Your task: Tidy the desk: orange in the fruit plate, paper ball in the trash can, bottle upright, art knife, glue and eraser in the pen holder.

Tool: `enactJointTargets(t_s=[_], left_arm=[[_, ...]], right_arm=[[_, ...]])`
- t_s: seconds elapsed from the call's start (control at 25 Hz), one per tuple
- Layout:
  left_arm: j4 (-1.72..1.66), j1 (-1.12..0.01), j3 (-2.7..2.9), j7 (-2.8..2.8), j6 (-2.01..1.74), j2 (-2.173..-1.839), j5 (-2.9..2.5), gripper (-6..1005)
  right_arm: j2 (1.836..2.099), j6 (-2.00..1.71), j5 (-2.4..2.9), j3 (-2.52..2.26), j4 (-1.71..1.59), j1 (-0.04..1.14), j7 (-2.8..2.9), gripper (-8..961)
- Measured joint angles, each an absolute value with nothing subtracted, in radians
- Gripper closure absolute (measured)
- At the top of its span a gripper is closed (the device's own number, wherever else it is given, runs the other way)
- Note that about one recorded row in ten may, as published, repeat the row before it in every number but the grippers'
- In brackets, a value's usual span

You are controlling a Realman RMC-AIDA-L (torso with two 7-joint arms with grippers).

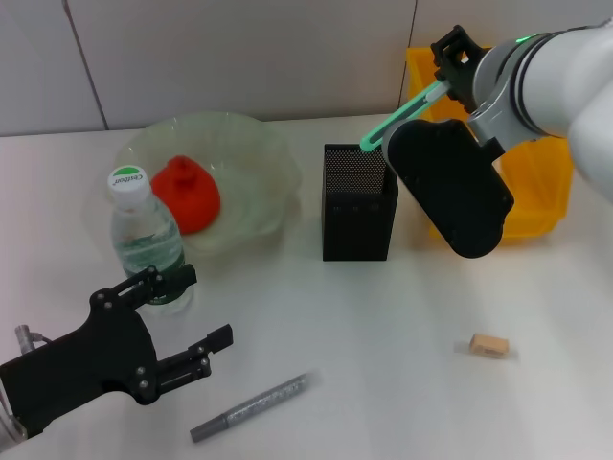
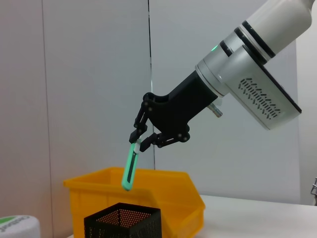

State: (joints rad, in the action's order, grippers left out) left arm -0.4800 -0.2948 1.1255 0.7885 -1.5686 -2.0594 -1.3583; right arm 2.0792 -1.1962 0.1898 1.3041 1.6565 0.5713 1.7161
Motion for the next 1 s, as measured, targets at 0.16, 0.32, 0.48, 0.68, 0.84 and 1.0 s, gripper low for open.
enactJointTargets(t_s=[0.16,0.32,0.48,0.68,0.84,1.0], left_arm=[[-0.48,-0.291,1.119,0.788,-1.569,-2.063,-1.356,219],[-0.48,-0.289,1.118,0.788,-1.569,-2.066,-1.352,219],[-0.48,-0.288,1.117,0.787,-1.569,-2.067,-1.349,219],[-0.48,-0.287,1.104,0.783,-1.569,-2.068,-1.347,219],[-0.48,-0.287,1.103,0.772,-1.57,-2.068,-1.34,219],[-0.48,-0.287,1.101,0.767,-1.57,-2.068,-1.338,218]], right_arm=[[2.077,-1.206,0.193,1.298,1.641,0.58,1.696,775],[2.077,-1.21,0.193,1.285,1.627,0.593,1.689,775],[2.077,-1.211,0.194,1.269,1.613,0.603,1.689,775],[2.077,-1.207,0.201,1.263,1.587,0.624,1.689,776],[2.078,-1.202,0.217,1.258,1.557,0.636,1.69,776],[2.08,-1.2,0.218,1.258,1.537,0.65,1.698,776]])
